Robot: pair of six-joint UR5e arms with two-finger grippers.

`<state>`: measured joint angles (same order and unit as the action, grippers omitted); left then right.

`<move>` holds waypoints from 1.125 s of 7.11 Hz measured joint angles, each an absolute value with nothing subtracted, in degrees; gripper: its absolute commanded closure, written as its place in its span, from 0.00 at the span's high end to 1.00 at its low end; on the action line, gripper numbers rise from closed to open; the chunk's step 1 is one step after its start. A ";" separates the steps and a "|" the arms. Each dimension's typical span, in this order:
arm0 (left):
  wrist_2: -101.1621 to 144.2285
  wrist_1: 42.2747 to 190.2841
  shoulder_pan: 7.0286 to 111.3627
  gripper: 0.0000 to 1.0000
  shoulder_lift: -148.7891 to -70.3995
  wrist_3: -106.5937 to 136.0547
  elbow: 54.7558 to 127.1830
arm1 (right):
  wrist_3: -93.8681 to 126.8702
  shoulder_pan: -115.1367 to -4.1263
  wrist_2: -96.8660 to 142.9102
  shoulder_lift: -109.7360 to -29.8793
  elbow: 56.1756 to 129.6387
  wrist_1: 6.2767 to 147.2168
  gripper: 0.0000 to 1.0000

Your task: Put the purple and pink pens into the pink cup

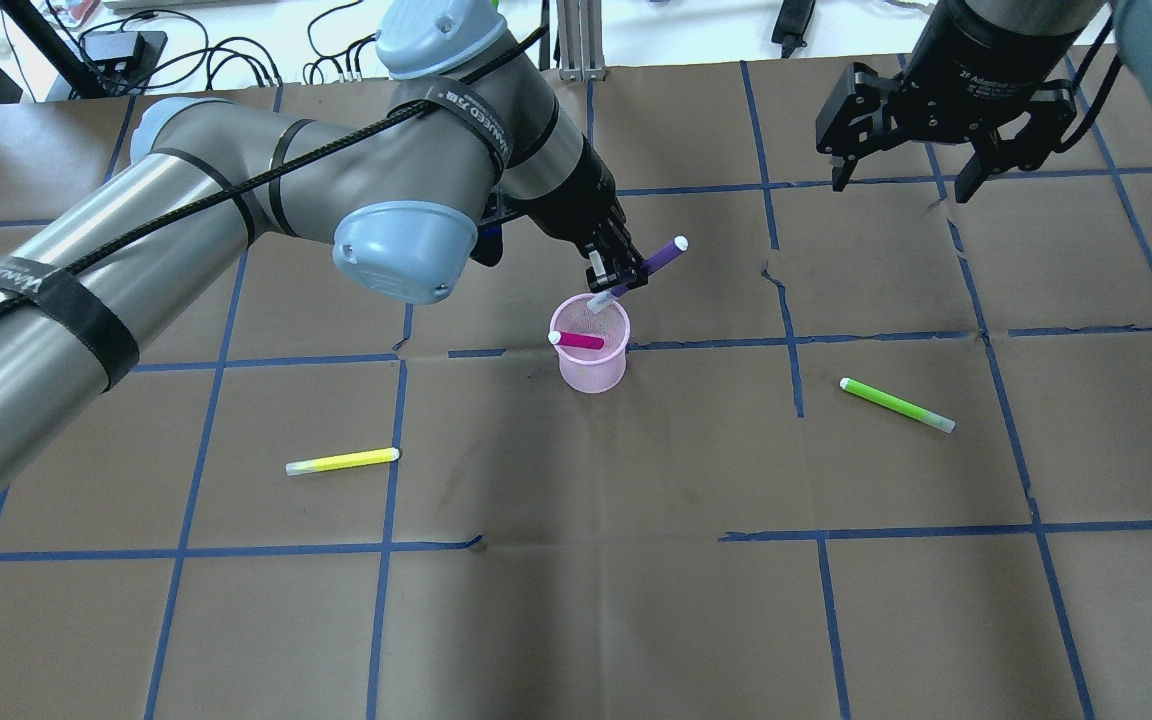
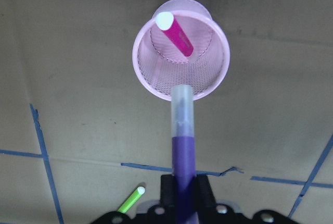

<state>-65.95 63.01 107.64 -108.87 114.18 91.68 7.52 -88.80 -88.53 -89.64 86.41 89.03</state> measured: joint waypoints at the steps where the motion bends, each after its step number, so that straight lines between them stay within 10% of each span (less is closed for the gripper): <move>1: -65.22 60.59 107.57 0.13 -108.58 113.64 94.24 | 7.49 -88.73 -88.61 -89.76 86.87 89.02 1.00; 6: -65.02 51.73 106.01 0.19 -108.66 111.06 101.50 | 8.48 -88.72 -88.79 -89.91 87.35 88.97 1.00; 7: -65.18 51.69 105.78 0.33 -108.65 110.55 101.94 | 8.47 -88.67 -88.94 -89.91 87.34 89.05 1.00; 8: -65.42 51.70 105.69 0.72 -108.65 110.28 102.12 | 8.40 -88.55 -89.72 -89.91 87.28 89.23 1.00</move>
